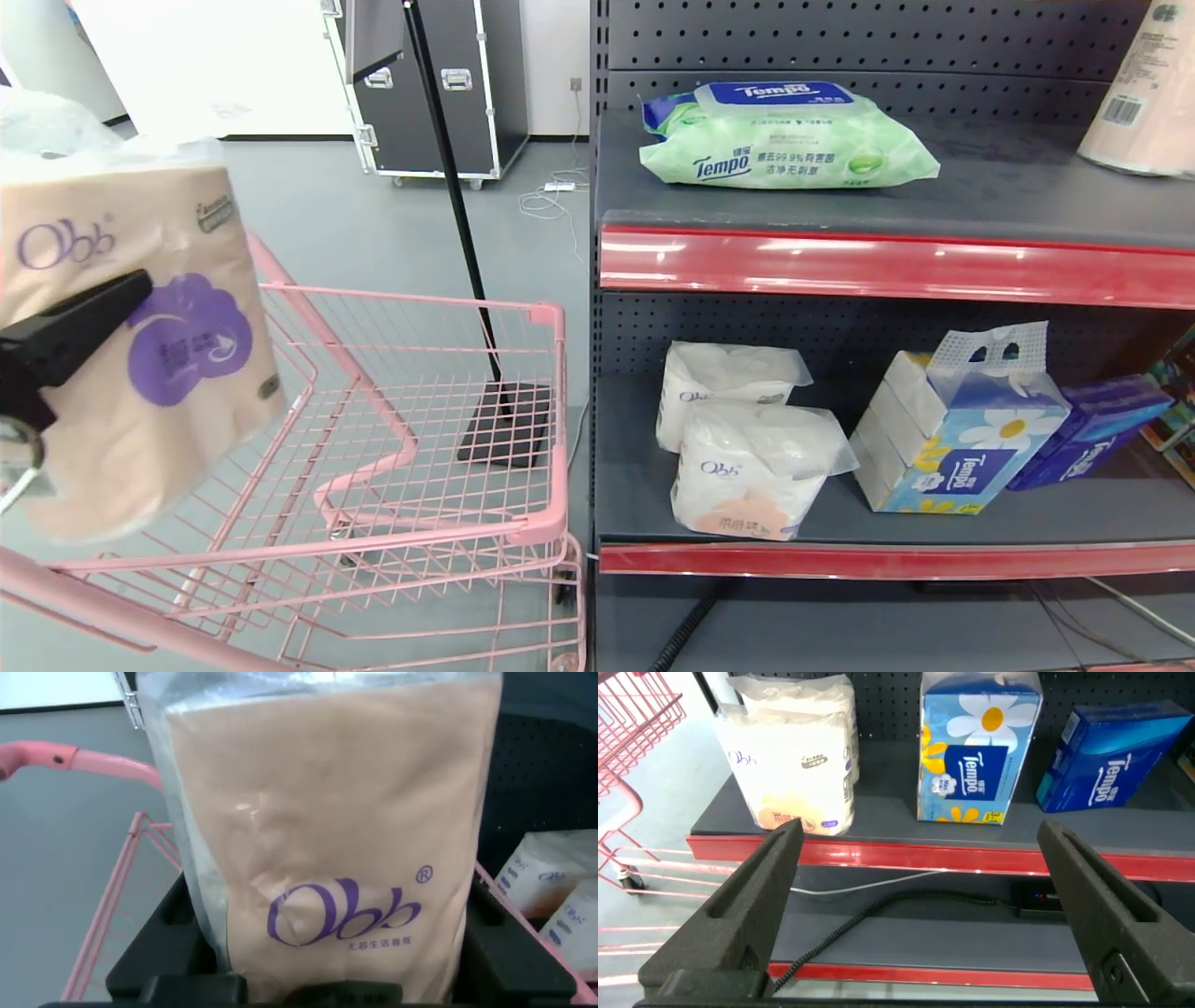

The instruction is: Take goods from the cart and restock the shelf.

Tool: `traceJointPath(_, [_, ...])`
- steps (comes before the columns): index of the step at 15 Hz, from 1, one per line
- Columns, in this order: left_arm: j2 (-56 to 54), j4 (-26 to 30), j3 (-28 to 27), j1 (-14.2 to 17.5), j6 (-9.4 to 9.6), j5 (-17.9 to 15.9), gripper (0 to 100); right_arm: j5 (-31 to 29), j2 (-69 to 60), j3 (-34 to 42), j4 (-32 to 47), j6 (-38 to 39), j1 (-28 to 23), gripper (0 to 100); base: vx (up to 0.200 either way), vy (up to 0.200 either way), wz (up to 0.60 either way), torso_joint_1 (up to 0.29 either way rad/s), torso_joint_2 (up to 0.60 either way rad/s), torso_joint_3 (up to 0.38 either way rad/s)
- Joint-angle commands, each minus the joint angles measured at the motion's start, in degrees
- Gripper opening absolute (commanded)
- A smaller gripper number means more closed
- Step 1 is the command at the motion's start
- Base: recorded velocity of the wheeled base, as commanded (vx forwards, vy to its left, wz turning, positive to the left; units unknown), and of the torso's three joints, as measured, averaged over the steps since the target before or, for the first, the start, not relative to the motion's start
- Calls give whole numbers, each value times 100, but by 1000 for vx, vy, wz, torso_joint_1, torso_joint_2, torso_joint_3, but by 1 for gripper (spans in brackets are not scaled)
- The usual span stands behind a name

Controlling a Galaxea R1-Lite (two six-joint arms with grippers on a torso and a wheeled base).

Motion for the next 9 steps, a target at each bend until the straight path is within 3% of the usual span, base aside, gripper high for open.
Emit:
traceJointPath(1, [-2019, 1893, -248, 129, -1, 7, 0, 4, 2, 1, 0, -1, -3, 100, 0, 0, 0, 0, 0, 0])
traceJointPath(4, [-3188, 3536, -423, 129, -1, 77, 0, 4, 2, 1, 0, -1, -3, 100, 0, 0, 0, 0, 0, 0])
traceJointPath(6, [-3557, 3932, -432, 129, 8, 147, 0, -5, 2, 1, 0, -1, -3, 100, 0, 0, 0, 0, 0, 0])
traceJointPath(9, [-3663, 3949, -415, 129, 8, 358, 0, -5, 2, 1, 0, -1, -3, 100, 0, 0, 0, 0, 0, 0])
